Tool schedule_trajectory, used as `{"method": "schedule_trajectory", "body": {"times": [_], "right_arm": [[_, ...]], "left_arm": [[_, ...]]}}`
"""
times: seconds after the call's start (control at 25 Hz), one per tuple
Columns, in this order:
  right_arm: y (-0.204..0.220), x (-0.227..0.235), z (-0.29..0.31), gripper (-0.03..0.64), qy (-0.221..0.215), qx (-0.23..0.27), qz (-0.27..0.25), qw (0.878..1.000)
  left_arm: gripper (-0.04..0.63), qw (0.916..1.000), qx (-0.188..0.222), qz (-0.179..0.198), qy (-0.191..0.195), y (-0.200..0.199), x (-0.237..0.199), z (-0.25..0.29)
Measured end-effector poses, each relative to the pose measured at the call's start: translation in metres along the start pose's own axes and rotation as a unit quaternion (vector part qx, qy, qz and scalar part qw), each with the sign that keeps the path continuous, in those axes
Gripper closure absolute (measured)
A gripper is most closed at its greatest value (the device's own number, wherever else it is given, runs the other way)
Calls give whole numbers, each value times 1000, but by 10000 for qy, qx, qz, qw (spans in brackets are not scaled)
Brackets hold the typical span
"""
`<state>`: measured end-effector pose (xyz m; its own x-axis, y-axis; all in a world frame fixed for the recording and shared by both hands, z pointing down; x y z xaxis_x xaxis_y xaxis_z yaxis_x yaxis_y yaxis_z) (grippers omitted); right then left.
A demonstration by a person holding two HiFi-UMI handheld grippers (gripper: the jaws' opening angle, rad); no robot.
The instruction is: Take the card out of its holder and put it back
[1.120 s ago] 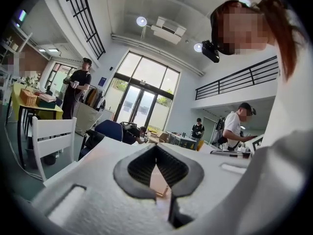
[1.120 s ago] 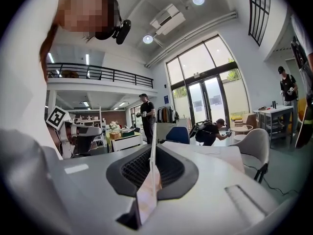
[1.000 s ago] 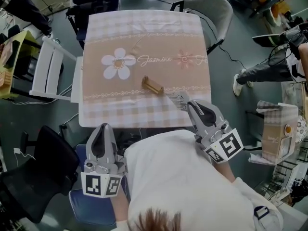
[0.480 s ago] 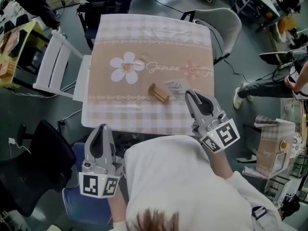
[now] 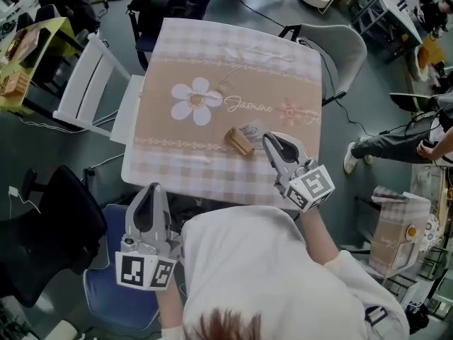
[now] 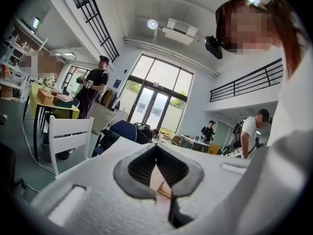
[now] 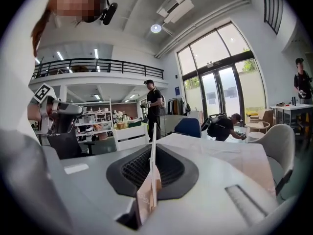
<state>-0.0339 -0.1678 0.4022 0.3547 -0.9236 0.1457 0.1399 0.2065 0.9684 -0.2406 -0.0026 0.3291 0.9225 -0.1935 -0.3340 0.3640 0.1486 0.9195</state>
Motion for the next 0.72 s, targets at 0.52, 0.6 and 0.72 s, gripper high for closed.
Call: {"method": "schedule_trajectory", "body": {"times": [0.52,0.6,0.72], "right_arm": [[17,1,23,598,-217,-352,-245,9988],[20,1,25,598,-199,-377,-205,9989],[23,1,25,598,-188,-397,-180,9989]], "left_arm": [[592,10000,-6,-86,-47,-1,-7,2],[592,9999,-9,-96,-62,-1,-8,2],[592,9999,-2,-97,-61,-1,-9,3]]}}
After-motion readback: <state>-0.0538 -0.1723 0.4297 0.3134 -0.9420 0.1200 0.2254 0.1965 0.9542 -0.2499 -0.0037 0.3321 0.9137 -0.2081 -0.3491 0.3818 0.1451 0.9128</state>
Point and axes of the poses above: the fingertips, and each gripper's own axes: z forward along the fingers, x to its right, y out of its underside, the point moved 1 cm from there along -z, backward along the fingers, and after that the axes turned 12 degrees about -y, right-handed, at the moved point
